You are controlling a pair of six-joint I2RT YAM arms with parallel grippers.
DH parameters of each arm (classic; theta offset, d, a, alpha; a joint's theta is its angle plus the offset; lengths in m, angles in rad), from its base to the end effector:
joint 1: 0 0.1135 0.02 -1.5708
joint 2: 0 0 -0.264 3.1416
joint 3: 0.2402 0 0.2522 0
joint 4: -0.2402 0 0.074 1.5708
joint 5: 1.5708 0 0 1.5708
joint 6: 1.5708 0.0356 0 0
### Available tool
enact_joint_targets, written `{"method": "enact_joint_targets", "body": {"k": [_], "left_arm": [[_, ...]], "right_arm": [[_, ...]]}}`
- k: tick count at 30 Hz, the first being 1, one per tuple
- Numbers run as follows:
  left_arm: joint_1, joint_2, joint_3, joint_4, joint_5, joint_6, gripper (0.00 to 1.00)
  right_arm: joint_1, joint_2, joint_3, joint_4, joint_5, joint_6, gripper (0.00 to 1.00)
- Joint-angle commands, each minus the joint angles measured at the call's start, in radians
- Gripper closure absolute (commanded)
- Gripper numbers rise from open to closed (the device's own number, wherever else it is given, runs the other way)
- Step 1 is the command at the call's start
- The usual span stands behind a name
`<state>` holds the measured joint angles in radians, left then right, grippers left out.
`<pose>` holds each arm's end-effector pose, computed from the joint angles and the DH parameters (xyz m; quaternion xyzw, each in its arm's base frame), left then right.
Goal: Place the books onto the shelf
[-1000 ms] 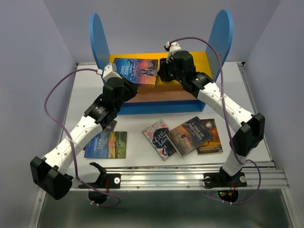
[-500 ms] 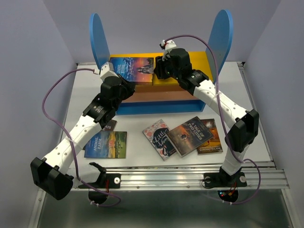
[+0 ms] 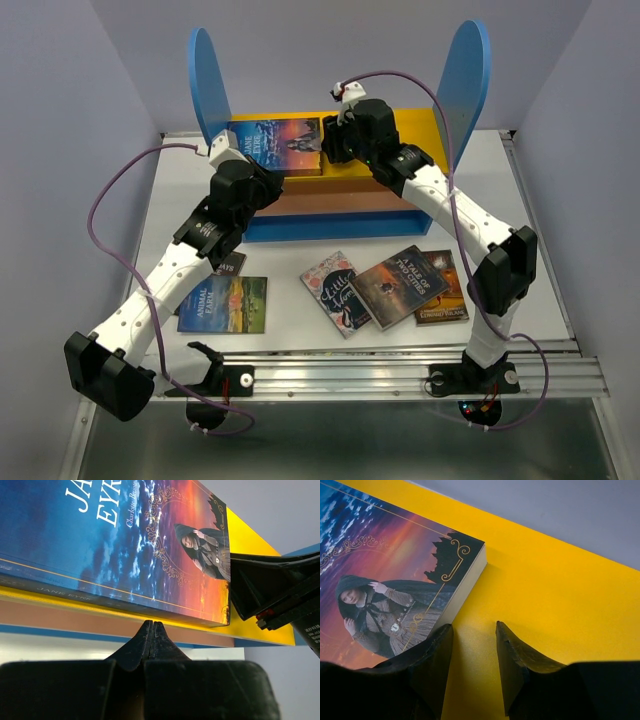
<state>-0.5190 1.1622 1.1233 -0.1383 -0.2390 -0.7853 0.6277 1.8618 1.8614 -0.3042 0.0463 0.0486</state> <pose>0.2378 -0.1262 0.3871 -0.1769 0.7445 -0.3140 0.5619 0.3613 0.2602 0.3934 -0.2170 0.7763 0.1786 0.5642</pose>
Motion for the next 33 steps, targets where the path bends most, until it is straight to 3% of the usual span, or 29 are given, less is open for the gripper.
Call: {"method": "enact_joint_targets", "body": {"k": [1,4,5,6,7,9,10,11,12,13,17,20,23,29,33], "left_arm": [[0.007,-0.039,-0.003,0.026,0.015,0.012,1.00],[0.007,-0.077,-0.014,0.017,0.050,-0.005,1.00],[0.005,-0.090,-0.019,0.011,0.064,-0.006,0.97],[0.005,-0.102,-0.025,0.009,0.078,-0.006,0.85],[0.007,-0.116,-0.042,0.008,0.102,-0.003,0.82],[0.007,-0.162,-0.063,-0.009,0.127,0.006,0.72],[0.007,-0.197,-0.086,-0.020,0.135,0.008,0.56],[0.005,-0.212,-0.098,-0.029,0.139,0.006,0.50],[0.005,-0.229,-0.112,-0.052,0.139,0.004,0.46],[0.005,-0.258,-0.138,-0.063,0.144,0.004,0.33],[0.002,-0.317,-0.218,-0.090,0.205,0.015,0.13],[-0.009,-0.337,-0.289,-0.052,0.343,0.055,0.01],[-0.062,-0.331,-0.353,0.000,0.470,0.110,0.01],[-0.294,-0.163,-0.333,0.129,0.449,0.239,0.01],[-0.296,0.022,-0.287,0.282,0.614,0.322,0.01]], "right_arm": [[0.024,-0.023,-0.025,0.051,0.009,0.031,0.53],[0.024,-0.058,-0.041,0.050,0.201,0.065,0.51],[0.024,-0.081,-0.051,0.050,0.264,0.088,0.46],[0.024,-0.093,-0.057,0.050,0.329,0.095,0.45],[0.024,-0.108,-0.064,0.042,0.401,0.105,0.45],[0.024,-0.163,-0.091,0.028,0.544,0.105,0.30],[0.024,-0.188,-0.108,0.016,0.588,0.105,0.23],[0.024,-0.214,-0.128,0.011,0.599,0.106,0.04],[0.024,-0.277,-0.186,0.010,0.604,0.112,0.00],[0.024,-0.311,-0.218,0.002,0.601,0.123,0.00],[0.024,-0.493,-0.421,-0.053,0.592,0.215,0.00],[0.024,-0.640,-0.595,-0.165,0.581,0.397,0.00],[0.024,-0.783,-0.775,-0.219,0.462,0.447,0.00],[0.024,-0.958,-0.997,-0.381,0.331,0.724,0.00],[0.024,-1.064,-1.166,-0.354,0.213,0.890,0.00]]}}
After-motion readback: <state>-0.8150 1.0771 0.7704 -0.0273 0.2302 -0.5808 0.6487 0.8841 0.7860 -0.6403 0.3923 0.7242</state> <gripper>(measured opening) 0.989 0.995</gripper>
